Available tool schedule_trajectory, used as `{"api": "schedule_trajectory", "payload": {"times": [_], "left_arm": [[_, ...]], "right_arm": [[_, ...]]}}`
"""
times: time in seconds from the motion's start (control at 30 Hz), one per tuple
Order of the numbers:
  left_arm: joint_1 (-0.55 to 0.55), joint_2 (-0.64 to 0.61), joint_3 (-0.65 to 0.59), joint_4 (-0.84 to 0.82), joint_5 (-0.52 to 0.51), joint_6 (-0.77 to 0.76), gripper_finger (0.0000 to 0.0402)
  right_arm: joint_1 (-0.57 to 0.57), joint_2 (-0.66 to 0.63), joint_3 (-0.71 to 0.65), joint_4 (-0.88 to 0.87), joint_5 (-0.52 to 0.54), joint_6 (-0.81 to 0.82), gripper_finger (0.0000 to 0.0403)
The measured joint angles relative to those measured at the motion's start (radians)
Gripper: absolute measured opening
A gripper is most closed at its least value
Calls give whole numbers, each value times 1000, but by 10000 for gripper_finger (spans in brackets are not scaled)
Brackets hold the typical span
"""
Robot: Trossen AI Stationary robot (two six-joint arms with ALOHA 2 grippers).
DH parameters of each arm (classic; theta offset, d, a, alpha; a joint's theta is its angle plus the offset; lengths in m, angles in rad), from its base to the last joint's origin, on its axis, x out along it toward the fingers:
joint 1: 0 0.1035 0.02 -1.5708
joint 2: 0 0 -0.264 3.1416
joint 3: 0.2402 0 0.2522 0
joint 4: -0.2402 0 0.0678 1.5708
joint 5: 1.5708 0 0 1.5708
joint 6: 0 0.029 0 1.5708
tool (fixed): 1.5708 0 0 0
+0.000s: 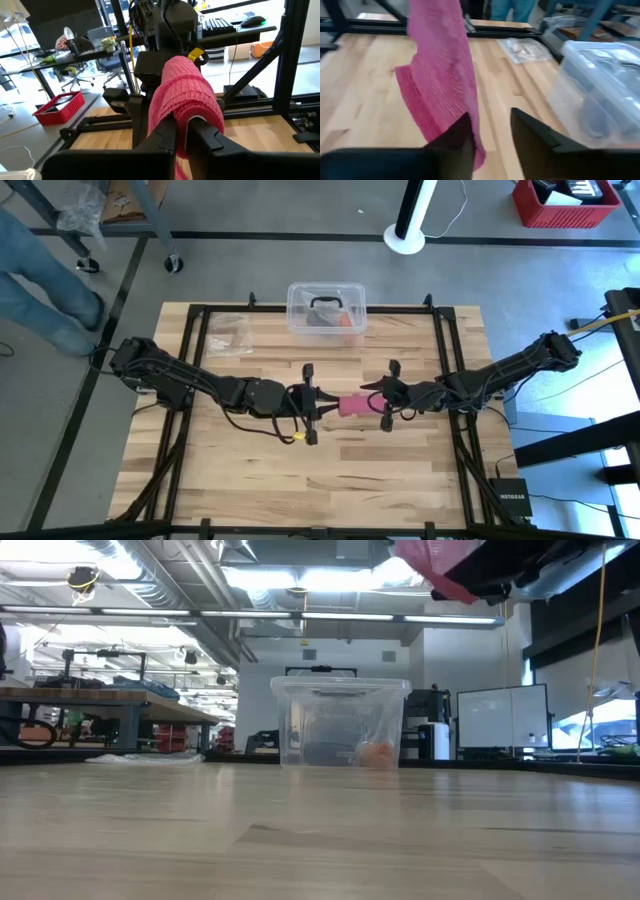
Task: Roll bandage
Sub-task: Roll the pink bandage
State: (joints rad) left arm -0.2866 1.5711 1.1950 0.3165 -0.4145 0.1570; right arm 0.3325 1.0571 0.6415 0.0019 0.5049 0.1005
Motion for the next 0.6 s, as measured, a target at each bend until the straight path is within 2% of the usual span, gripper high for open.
{"api": "schedule_trajectory", "payload": {"times": [0.23,0.43,0.6], "left_arm": [[-8,0,0,-2,0,0,13],[-8,0,1,-3,0,4,13],[-8,0,1,-1,-1,4,13]], "right_arm": [[0,-70,0,4,-70,-1,187],[1,-93,0,5,-157,0,185],[1,-93,0,0,-143,0,178]]}}
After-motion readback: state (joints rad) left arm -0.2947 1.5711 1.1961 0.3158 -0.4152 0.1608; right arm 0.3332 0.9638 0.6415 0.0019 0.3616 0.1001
